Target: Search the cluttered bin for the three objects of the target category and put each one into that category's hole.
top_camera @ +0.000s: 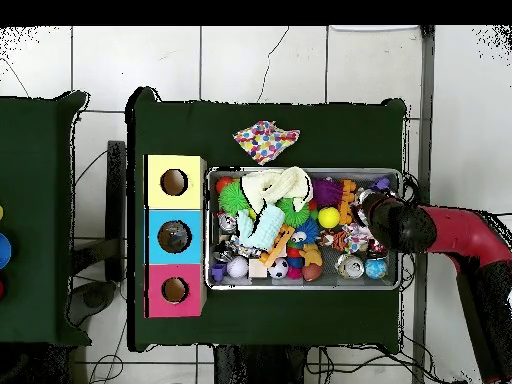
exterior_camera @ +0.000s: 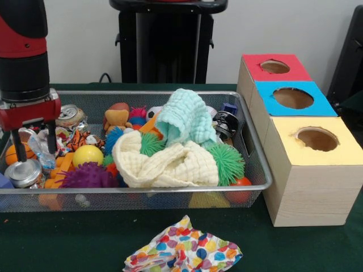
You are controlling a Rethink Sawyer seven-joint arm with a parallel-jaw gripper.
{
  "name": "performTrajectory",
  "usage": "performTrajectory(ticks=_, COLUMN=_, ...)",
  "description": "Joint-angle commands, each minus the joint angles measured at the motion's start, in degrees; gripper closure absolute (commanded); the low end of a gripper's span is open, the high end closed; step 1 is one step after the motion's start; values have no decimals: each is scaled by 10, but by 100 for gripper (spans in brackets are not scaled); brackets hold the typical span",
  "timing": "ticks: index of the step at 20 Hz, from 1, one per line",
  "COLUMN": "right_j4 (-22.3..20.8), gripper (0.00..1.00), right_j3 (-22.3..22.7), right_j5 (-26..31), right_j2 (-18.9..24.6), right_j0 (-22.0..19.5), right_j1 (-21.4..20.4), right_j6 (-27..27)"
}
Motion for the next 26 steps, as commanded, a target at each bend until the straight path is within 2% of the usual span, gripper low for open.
performTrajectory(ticks=1, right_j4=-42, gripper=0, right_j3=-22, right_j5=-17, right_j2=-12, right_j0=-4, right_j1=30, right_j6=-76)
performTrajectory(ticks=8, right_j4=-40, gripper=0, right_j3=-32, right_j5=-6, right_j2=-3, right_j0=-15, right_j1=47, right_j6=-92)
performTrajectory(ticks=19, right_j4=-47, gripper=0, right_j3=-28, right_j5=-38, right_j2=-8, right_j0=-22, right_j1=91, right_j6=-78)
performTrajectory(ticks=26, right_j4=-40, gripper=0, right_j3=-18, right_j5=-36, right_j2=-8, right_j0=-25, right_j1=87, right_j6=-80)
